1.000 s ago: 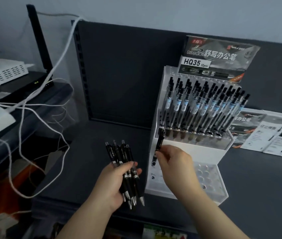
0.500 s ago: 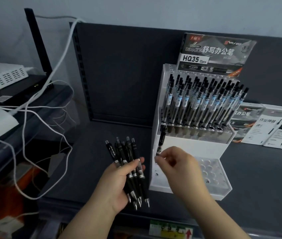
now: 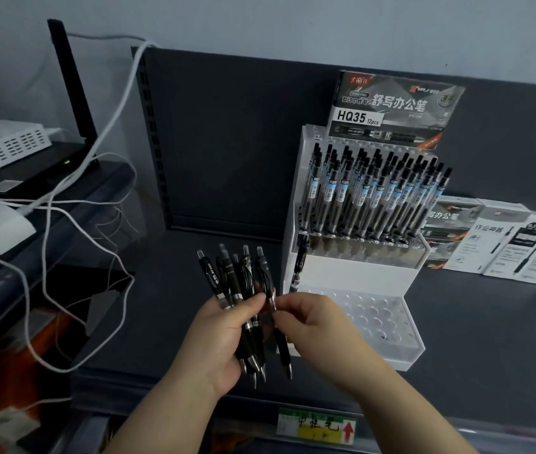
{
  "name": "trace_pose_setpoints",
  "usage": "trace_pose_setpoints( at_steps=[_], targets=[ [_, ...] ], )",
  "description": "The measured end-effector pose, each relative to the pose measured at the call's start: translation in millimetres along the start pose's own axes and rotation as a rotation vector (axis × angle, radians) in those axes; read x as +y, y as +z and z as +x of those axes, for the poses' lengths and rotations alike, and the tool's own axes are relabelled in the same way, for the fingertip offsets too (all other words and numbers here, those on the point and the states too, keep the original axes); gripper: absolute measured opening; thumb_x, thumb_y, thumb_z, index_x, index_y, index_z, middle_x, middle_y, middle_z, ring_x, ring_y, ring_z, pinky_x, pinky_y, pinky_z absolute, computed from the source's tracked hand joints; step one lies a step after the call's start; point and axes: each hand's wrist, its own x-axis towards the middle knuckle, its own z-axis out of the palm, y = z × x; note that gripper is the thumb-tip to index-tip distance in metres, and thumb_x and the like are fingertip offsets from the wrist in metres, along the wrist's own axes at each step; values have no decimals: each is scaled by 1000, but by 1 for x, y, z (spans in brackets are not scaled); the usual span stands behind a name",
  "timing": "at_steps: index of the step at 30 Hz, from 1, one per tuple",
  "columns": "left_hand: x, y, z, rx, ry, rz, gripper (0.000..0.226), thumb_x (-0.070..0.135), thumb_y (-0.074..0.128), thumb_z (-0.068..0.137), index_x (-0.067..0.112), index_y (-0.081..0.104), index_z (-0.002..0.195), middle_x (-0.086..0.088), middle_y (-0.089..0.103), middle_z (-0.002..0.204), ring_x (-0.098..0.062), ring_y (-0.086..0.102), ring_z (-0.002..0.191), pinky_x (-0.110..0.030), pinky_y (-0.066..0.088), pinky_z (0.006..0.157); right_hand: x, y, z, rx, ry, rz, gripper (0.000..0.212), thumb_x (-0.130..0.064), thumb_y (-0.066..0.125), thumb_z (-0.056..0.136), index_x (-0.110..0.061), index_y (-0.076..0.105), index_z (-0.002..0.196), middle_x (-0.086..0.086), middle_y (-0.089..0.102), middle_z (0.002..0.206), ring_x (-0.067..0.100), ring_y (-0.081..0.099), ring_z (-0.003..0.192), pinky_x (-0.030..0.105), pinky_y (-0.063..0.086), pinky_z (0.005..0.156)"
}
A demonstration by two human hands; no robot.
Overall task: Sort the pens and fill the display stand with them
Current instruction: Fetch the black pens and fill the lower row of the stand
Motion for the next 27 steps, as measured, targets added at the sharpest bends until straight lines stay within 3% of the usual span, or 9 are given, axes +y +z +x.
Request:
trace_pose_setpoints(
  at_steps=[4, 8, 12, 15, 20, 27],
  targets=[
    [-1, 0, 0, 23, 33, 5, 20, 7, 63, 83, 2, 68, 102, -16, 72, 92, -28, 71, 80, -33, 54, 59, 0, 4, 1, 39, -52, -98, 8, -26, 63, 86, -31, 64, 80, -8, 57, 60, -1, 46, 51, 15, 39, 53],
    [0, 3, -1, 32, 50, -35, 11, 5, 63, 84, 8, 69, 92, -9, 73, 83, -22, 69, 73, -31, 52, 58, -5, -1, 4, 91, -57, -101, 12, -22, 65, 86, -32, 63, 80, -9, 62, 63, -3, 51, 50, 10, 39, 51],
    [3, -3, 4, 94, 20, -123, 10, 5, 62, 85, 14, 64, 89, -2, 72, 79, -13, 60, 72, -30, 50, 60, -4, -24, 10, 458, -76, -24, 17, -21, 67, 85, -27, 59, 97, -10, 67, 78, -2, 57, 61, 11, 43, 56],
    [2, -8, 7, 131, -27, -161, 4, 9, 64, 84, 13, 63, 86, -2, 65, 72, -13, 59, 67, -28, 51, 54, -2, -40, 16, 642, -96, -4, 8, -22, 67, 85, -23, 61, 90, -15, 65, 76, -10, 56, 64, 4, 41, 54],
    [-2, -10, 8, 148, -123, -205, 8, 15, 62, 87, 8, 60, 91, -4, 60, 71, -15, 58, 63, -27, 52, 46, 12, -37, 30, 628, -48, -126, 13, -24, 65, 87, -18, 65, 98, -21, 59, 75, -7, 55, 69, 2, 40, 54],
    [0, -7, 4, 156, -145, -206, 10, 10, 57, 89, 2, 61, 95, -8, 62, 72, -17, 59, 66, -28, 56, 49, 25, -30, 35, 588, -43, -246, 15, -24, 64, 87, -14, 69, 97, -24, 53, 67, -10, 50, 65, -3, 36, 55]
  ],
)
